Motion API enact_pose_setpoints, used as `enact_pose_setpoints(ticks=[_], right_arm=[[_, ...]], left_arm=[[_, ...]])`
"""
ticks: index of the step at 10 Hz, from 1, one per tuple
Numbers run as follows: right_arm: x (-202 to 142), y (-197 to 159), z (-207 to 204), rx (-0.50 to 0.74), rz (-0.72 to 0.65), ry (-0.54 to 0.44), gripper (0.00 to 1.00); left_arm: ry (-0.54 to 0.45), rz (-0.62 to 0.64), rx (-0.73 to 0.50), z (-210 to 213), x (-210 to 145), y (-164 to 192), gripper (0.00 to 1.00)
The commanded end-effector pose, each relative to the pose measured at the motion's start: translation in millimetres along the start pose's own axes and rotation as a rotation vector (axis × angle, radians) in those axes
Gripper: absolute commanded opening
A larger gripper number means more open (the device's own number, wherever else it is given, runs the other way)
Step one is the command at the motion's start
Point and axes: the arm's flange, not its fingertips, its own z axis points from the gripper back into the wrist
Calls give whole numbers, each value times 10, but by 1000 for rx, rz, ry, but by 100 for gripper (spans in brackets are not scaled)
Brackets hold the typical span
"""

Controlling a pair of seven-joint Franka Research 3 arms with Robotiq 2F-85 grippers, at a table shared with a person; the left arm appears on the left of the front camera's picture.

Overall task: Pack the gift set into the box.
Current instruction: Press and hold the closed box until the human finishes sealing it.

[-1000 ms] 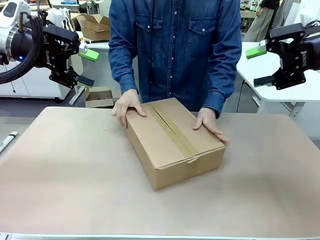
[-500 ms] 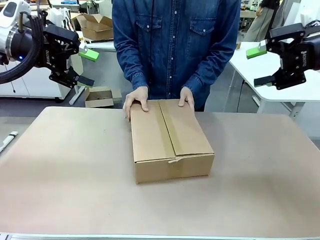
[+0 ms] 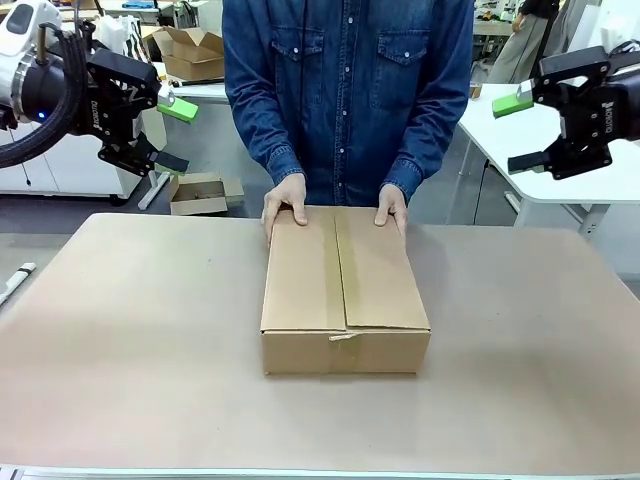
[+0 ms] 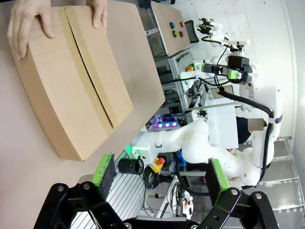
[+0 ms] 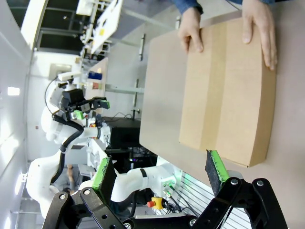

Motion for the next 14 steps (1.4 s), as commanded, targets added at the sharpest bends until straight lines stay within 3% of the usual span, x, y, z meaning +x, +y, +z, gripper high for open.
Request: enact_pose_setpoints(ticks=[1,14], right_arm=[[34,21,-33,23,26,-5,100],[34,21,-33,23,26,-5,100]], left_arm=[[-11,10,-18,-2,-7,-28,100],[-11,10,-18,-2,-7,-28,100]])
